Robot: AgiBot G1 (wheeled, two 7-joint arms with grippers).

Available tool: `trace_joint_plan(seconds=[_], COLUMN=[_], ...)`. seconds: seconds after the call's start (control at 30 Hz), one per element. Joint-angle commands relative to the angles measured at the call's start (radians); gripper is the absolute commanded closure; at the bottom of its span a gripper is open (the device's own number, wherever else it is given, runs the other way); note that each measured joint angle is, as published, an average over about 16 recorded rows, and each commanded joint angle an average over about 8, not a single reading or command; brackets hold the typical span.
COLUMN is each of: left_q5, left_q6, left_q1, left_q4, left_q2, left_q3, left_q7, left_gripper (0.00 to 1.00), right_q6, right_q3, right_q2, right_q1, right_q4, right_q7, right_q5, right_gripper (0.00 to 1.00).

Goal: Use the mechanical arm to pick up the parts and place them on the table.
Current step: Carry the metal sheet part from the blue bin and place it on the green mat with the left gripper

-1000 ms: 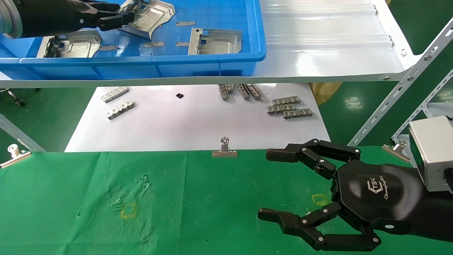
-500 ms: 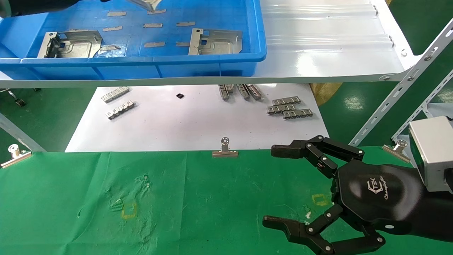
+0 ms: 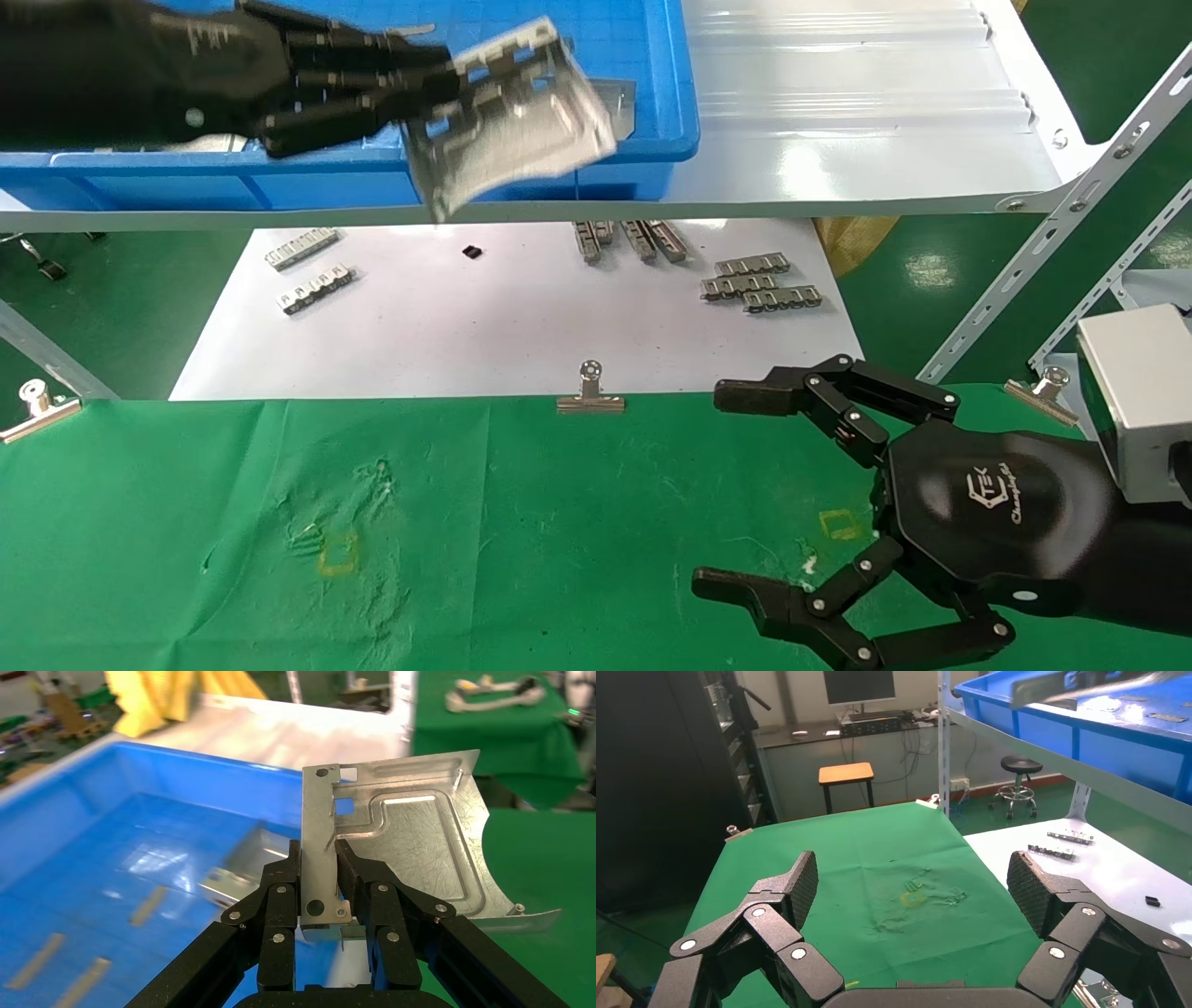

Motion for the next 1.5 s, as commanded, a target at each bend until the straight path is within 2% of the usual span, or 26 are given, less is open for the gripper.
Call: trace_joint_plan(seconds=[0.03, 0.17, 0.33, 0.47, 0.6, 0.7, 0.87, 0.97, 1.2, 1.4, 1.43, 1.47, 1.5], left_q5=[0.002, -0.065, -0.215, -0.294, -0.283, -0.222, -0.126, -0.091, -0.033, -0.005, -0.003, 0.0, 0.003], left_q6=[0.042, 0.051, 0.045, 0.035, 0.028, 0.025, 0.018, 0.011, -0.005, 0.011, 0.014, 0.015, 0.015], left_q1=[0.016, 0.104, 0.221, 0.277, 0.301, 0.306, 0.308, 0.307, 0.29, 0.282, 0.281, 0.28, 0.279], left_q4=[-0.007, -0.153, -0.367, -0.447, -0.471, -0.484, -0.436, -0.355, -0.17, -0.084, -0.075, -0.066, -0.058], left_q2=[-0.008, -0.065, -0.172, -0.236, -0.265, -0.27, -0.256, -0.237, -0.186, -0.158, -0.155, -0.152, -0.15], left_q3=[0.002, 0.034, 0.087, 0.129, 0.182, 0.236, 0.311, 0.341, 0.385, 0.411, 0.415, 0.419, 0.424], left_q7=[0.03, 0.04, 0.001, -0.016, 0.036, 0.135, 0.327, 0.402, 0.483, 0.534, 0.542, 0.549, 0.556], left_gripper=[1.0, 1.0, 1.0, 1.0, 1.0, 1.0, 1.0, 1.0, 1.0, 1.0, 0.98, 0.91, 0.79], right_q6=[0.0, 0.0, 0.0, 0.0, 0.0, 0.0, 0.0, 0.0, 0.0, 0.0, 0.0, 0.0, 0.0], right_q3=[0.0, 0.0, 0.0, 0.0, 0.0, 0.0, 0.0, 0.0, 0.0, 0.0, 0.0, 0.0, 0.0], right_q2=[0.0, 0.0, 0.0, 0.0, 0.0, 0.0, 0.0, 0.0, 0.0, 0.0, 0.0, 0.0, 0.0], right_q1=[0.0, 0.0, 0.0, 0.0, 0.0, 0.0, 0.0, 0.0, 0.0, 0.0, 0.0, 0.0, 0.0], right_q4=[0.0, 0.0, 0.0, 0.0, 0.0, 0.0, 0.0, 0.0, 0.0, 0.0, 0.0, 0.0, 0.0], right_q7=[0.0, 0.0, 0.0, 0.0, 0.0, 0.0, 0.0, 0.0, 0.0, 0.0, 0.0, 0.0, 0.0], right_q5=[0.0, 0.0, 0.0, 0.0, 0.0, 0.0, 0.0, 0.0, 0.0, 0.0, 0.0, 0.0, 0.0], right_gripper=[0.0, 0.0, 0.0, 0.0, 0.0, 0.0, 0.0, 0.0, 0.0, 0.0, 0.0, 0.0, 0.0])
